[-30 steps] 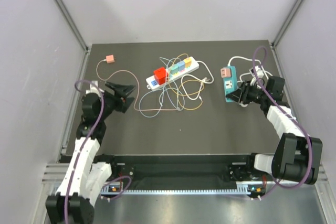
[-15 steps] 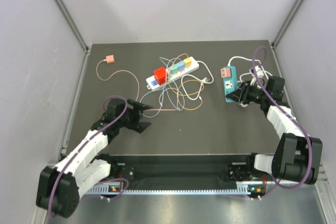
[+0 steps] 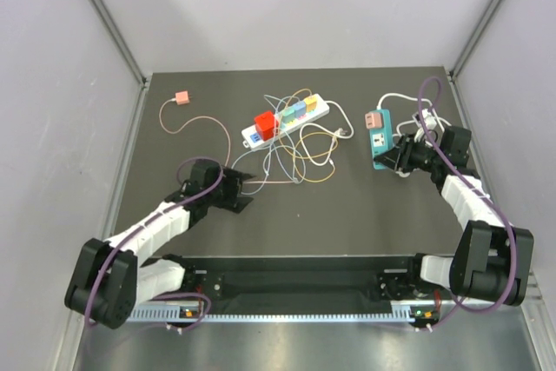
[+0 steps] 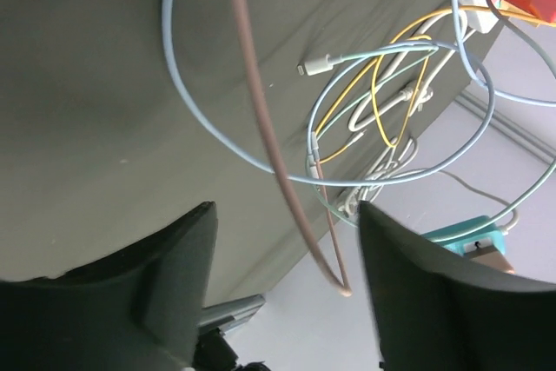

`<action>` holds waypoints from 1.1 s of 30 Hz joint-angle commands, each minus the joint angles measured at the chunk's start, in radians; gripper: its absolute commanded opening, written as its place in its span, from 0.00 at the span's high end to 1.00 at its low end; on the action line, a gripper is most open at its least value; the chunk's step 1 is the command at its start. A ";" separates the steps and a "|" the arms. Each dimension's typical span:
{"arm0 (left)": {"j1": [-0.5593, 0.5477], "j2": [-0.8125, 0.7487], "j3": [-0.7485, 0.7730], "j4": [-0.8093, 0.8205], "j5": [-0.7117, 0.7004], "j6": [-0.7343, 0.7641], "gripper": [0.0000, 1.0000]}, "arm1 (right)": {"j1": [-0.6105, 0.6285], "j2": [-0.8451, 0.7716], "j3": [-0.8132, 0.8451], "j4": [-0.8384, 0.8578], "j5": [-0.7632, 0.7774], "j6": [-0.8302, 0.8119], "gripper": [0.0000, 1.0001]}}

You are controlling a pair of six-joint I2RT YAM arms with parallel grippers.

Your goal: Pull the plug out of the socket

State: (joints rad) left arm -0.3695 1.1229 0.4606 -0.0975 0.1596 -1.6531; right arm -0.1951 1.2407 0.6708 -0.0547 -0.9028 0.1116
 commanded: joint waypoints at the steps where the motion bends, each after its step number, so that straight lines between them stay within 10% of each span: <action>1: -0.005 0.024 0.039 0.090 -0.037 -0.036 0.32 | -0.013 -0.032 0.042 0.058 -0.039 -0.032 1.00; 8: -0.005 0.043 0.052 0.165 -0.002 -0.001 1.00 | -0.012 -0.030 0.041 0.058 -0.038 -0.033 1.00; 23: -0.005 0.322 0.121 0.881 0.748 0.116 1.00 | -0.013 -0.034 0.041 0.058 -0.044 -0.030 1.00; 33: 0.017 0.163 0.341 0.454 0.778 0.447 1.00 | -0.013 -0.032 0.042 0.058 -0.044 -0.030 1.00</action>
State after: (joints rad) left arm -0.3664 1.3815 0.7036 0.5041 0.9012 -1.3922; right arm -0.1951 1.2407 0.6708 -0.0547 -0.9039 0.1116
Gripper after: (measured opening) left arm 0.037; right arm 0.349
